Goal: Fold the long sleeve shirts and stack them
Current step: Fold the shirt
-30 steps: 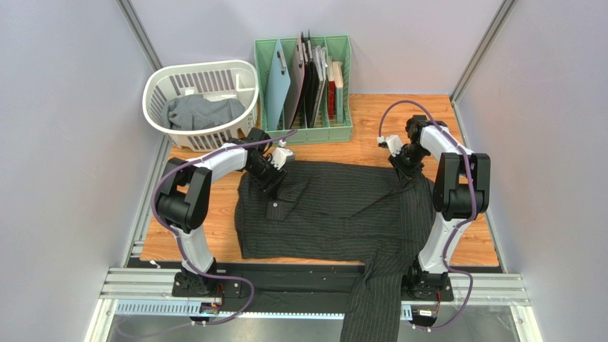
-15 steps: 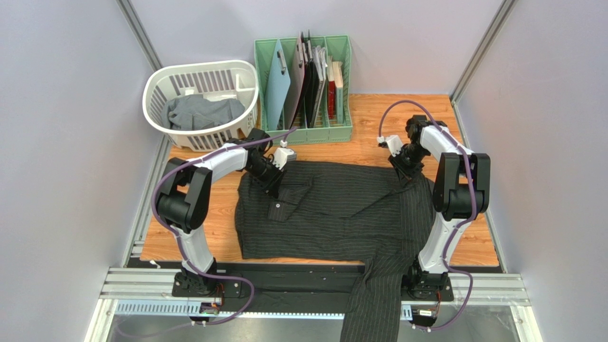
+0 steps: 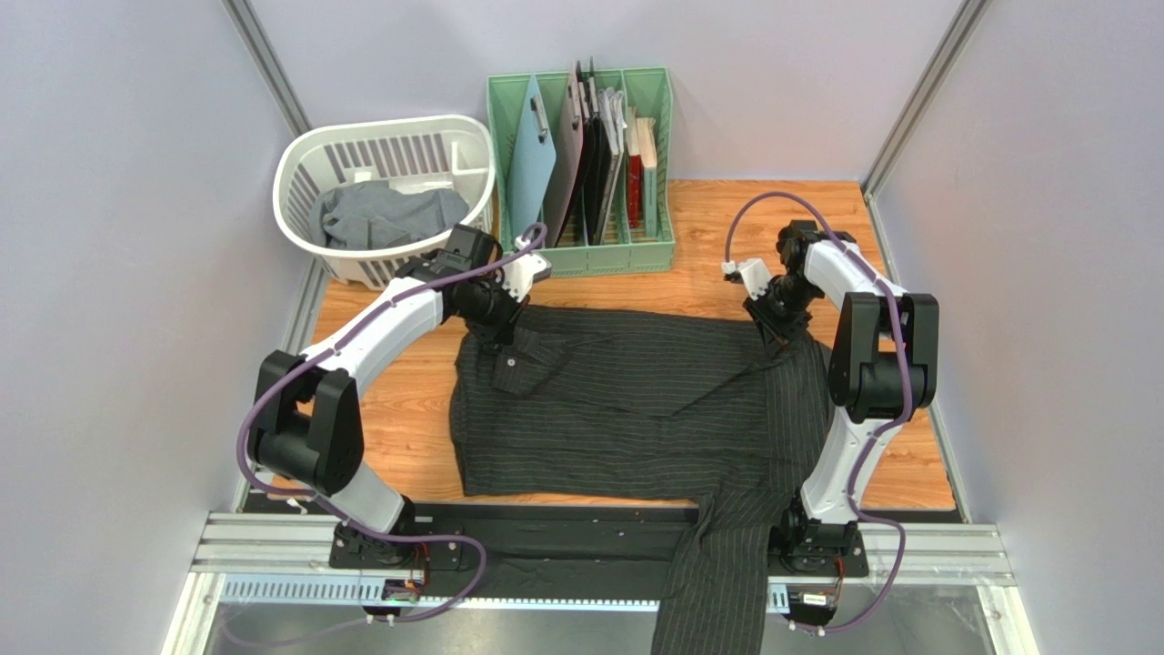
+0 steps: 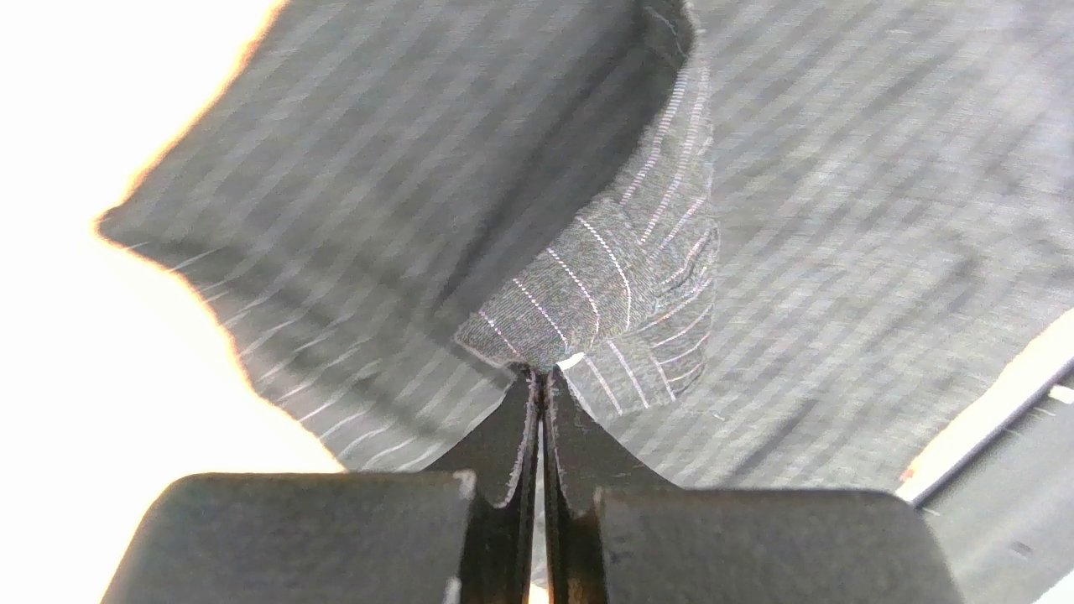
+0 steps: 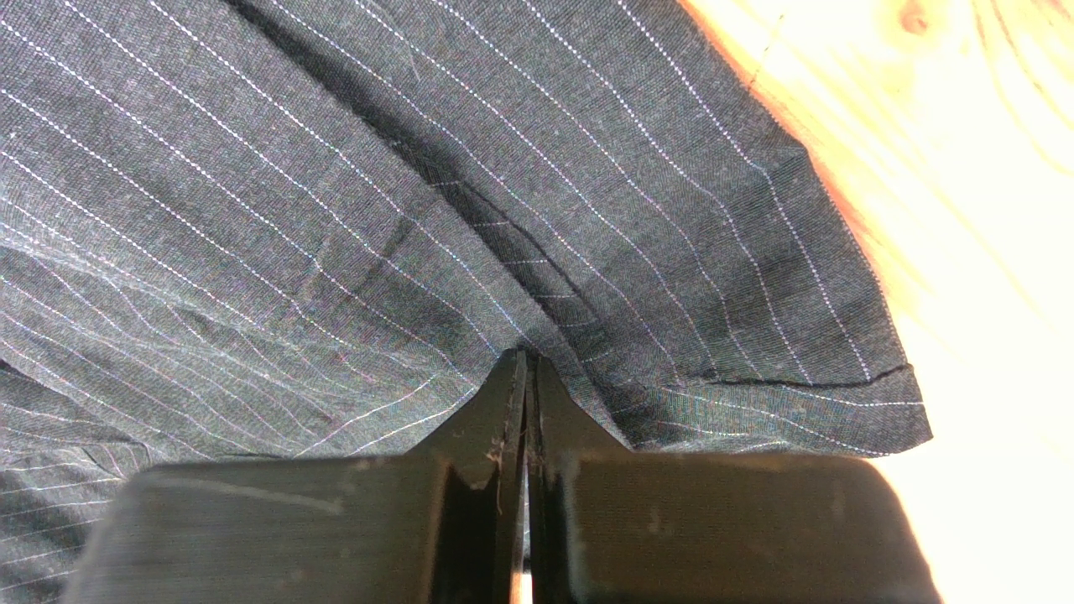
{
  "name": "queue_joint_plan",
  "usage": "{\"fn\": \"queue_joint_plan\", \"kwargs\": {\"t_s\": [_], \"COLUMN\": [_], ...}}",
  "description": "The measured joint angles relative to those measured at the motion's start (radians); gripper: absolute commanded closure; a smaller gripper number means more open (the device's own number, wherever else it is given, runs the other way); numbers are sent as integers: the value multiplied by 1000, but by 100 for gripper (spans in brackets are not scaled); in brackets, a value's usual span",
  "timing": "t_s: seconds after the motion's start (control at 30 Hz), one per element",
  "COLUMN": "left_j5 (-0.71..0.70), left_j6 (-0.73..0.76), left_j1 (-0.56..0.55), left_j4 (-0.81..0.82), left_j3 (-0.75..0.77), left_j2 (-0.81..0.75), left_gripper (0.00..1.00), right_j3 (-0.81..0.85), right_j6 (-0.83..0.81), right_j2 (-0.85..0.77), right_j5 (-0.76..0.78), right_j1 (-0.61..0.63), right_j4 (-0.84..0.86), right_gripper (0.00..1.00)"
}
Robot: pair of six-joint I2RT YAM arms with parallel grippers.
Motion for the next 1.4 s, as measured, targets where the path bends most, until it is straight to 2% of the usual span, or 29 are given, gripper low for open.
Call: {"fn": "queue_joint_plan", "kwargs": {"t_s": [0.17, 0.2, 0.3, 0.4, 0.53, 0.73, 0.83, 0.97, 1.03, 1.4], "left_j5": [-121, -145, -207, -231, -237, -181, -177, -190, -200, -235], "left_j6": [18, 21, 27, 27, 29, 68, 89, 103, 108, 162], "left_j1": [17, 20, 38, 72, 95, 67, 42, 38, 46, 171], "left_j4": [24, 36, 66, 85, 113, 88, 68, 58, 45, -6], "left_j3": [6, 6, 6, 6, -23, -64, -79, -79, -45, 60], "left_j2": [56, 79, 122, 126, 72, 1, 51, 185, 203, 289], "left_gripper": [99, 83, 62, 59, 59, 62, 67, 71, 72, 76], "right_j3": [6, 7, 8, 8, 8, 8, 8, 20, 39, 219], "right_j6": [1, 2, 5, 10, 28, 55, 63, 74, 82, 120], "right_j2": [0, 0, 0, 0, 0, 13, 45, 68, 84, 198], "right_j5": [0, 1, 2, 8, 19, 27, 37, 55, 69, 145], "right_j1": [0, 0, 0, 0, 0, 1, 5, 13, 19, 132], "right_j4": [0, 2, 8, 20, 44, 81, 100, 107, 100, 124], "right_gripper": [100, 100, 100, 100, 100, 100, 100, 100, 100, 100]}}
